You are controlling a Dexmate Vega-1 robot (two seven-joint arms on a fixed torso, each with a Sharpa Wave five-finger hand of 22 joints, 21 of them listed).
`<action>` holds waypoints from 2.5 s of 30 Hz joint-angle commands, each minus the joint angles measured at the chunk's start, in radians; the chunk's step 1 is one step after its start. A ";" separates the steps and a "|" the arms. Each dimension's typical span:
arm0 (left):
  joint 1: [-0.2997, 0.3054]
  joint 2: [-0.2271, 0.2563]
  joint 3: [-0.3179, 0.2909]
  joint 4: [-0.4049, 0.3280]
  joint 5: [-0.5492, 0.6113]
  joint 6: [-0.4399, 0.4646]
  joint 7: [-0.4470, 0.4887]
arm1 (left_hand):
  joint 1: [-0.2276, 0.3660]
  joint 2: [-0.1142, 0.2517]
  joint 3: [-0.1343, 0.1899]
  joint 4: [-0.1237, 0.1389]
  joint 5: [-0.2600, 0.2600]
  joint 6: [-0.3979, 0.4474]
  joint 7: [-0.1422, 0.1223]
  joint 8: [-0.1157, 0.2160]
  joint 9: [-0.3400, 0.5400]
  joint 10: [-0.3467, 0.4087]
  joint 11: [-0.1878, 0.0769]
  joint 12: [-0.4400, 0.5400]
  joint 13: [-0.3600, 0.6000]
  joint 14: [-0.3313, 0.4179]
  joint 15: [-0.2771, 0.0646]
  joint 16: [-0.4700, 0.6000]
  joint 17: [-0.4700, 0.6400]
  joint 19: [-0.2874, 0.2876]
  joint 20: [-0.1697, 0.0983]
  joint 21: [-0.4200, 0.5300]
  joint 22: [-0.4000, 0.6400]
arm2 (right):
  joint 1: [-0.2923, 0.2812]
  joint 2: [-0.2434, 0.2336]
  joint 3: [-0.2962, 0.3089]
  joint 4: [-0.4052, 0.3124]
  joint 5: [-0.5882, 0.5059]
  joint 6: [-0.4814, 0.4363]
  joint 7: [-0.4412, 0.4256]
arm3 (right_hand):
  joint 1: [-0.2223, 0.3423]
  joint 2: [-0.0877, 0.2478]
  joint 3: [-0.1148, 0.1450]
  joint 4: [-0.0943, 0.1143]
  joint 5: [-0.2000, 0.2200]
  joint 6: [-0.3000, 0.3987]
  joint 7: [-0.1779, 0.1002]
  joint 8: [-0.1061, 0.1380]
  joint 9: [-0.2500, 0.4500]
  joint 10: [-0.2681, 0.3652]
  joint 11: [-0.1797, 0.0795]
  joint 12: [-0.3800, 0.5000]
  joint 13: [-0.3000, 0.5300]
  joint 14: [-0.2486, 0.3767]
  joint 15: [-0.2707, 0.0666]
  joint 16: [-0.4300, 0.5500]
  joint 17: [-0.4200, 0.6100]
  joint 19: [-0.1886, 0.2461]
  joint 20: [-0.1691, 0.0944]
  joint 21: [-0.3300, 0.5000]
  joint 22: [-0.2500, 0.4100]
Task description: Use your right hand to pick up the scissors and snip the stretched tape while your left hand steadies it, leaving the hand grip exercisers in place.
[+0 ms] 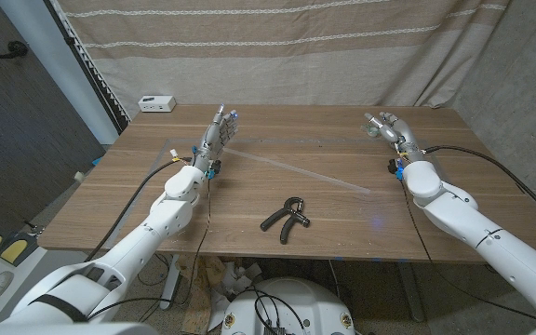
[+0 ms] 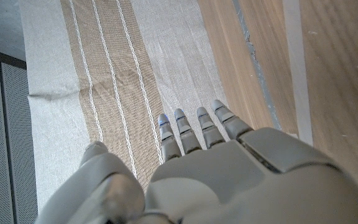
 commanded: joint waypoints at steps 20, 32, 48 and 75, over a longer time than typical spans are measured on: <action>0.025 0.006 -0.001 -0.042 -0.007 0.008 0.012 | 0.020 0.005 0.005 -0.016 0.008 -0.012 0.008 -0.007 0.003 -0.006 0.008 -0.001 0.002 -0.001 -0.118 -0.001 0.005 0.004 -0.051 0.001 0.003 | -0.027 -0.044 0.009 -0.088 -0.087 -0.168 -0.065 | 0.050 -0.003 -0.003 -0.025 0.022 0.033 0.029 0.004 0.002 0.042 0.020 0.011 0.000 0.057 0.030 0.005 0.000 0.117 0.025 0.028 -0.001; 0.024 0.012 0.000 -0.052 -0.003 0.020 0.019 | 0.021 0.005 0.005 -0.018 0.009 -0.010 0.008 -0.007 0.003 -0.005 0.008 -0.002 0.002 -0.001 -0.116 -0.001 0.005 0.004 -0.050 0.001 0.003 | -0.019 -0.041 0.004 -0.082 -0.089 -0.215 -0.072 | 0.062 -0.002 -0.002 -0.029 0.025 0.042 0.025 0.003 0.002 0.047 0.022 0.010 -0.001 0.057 0.033 0.000 0.000 0.112 0.042 0.018 -0.002; 0.030 0.016 -0.002 -0.057 -0.006 0.030 0.025 | 0.021 0.005 0.005 -0.020 0.009 -0.012 0.008 -0.009 0.003 -0.003 0.006 -0.002 0.002 0.001 -0.114 0.000 0.005 0.003 -0.050 0.000 0.003 | 0.006 -0.065 -0.013 -0.092 -0.106 -0.303 -0.056 | 0.062 0.003 -0.008 -0.022 0.027 0.058 0.016 0.001 0.003 0.070 0.003 0.014 -0.001 0.026 0.028 -0.010 0.002 0.037 0.081 -0.022 -0.003; 0.012 0.012 -0.001 -0.045 -0.011 0.045 0.020 | 0.018 0.006 0.003 -0.023 0.009 -0.011 0.007 -0.010 0.003 0.004 0.005 -0.002 0.002 0.010 -0.115 0.002 0.005 0.004 -0.049 0.000 0.003 | 0.043 -0.074 -0.027 -0.078 -0.128 -0.414 -0.071 | 0.048 0.003 -0.018 -0.011 0.025 0.079 0.019 0.002 0.004 0.098 0.005 0.020 -0.001 0.010 0.022 -0.010 0.003 0.010 0.050 -0.026 -0.002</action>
